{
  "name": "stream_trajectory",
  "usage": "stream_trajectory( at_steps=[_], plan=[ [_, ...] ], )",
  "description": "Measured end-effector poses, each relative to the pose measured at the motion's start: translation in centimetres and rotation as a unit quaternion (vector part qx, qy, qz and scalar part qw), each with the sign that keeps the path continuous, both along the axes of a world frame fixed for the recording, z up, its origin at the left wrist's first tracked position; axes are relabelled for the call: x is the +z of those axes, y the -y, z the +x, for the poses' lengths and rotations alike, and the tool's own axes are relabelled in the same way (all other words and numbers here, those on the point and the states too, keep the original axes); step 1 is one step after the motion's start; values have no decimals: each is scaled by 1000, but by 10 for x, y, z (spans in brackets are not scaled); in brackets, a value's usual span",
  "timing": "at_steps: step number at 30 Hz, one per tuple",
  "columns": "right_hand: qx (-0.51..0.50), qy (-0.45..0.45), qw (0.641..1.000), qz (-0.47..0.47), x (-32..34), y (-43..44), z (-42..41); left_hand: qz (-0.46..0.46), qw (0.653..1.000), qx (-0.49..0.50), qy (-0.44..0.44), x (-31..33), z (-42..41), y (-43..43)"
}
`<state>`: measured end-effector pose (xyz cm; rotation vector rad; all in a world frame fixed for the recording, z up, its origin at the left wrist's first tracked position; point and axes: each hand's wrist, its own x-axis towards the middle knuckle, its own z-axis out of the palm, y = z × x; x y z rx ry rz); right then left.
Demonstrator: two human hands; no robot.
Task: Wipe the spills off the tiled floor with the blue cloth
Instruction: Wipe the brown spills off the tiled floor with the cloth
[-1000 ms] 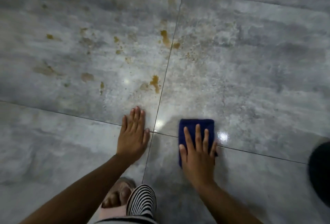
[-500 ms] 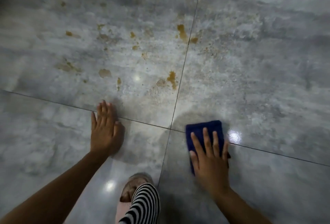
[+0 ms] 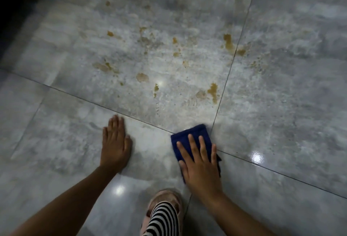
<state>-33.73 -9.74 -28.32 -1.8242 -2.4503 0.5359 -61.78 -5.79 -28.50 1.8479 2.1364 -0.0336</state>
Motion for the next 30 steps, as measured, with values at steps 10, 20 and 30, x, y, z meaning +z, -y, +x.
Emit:
stream_trajectory(
  at_steps=[10, 20, 30],
  plan=[
    [93, 5, 996, 8, -8, -110, -38, 19, 999, 28, 26, -1, 12, -5],
    [15, -20, 1000, -14, -1, -66, -17, 51, 999, 15, -10, 8, 34, -89],
    [84, 12, 996, 7, -10, -176, -58, 41, 992, 122, -13, -13, 18, -99]
  ],
)
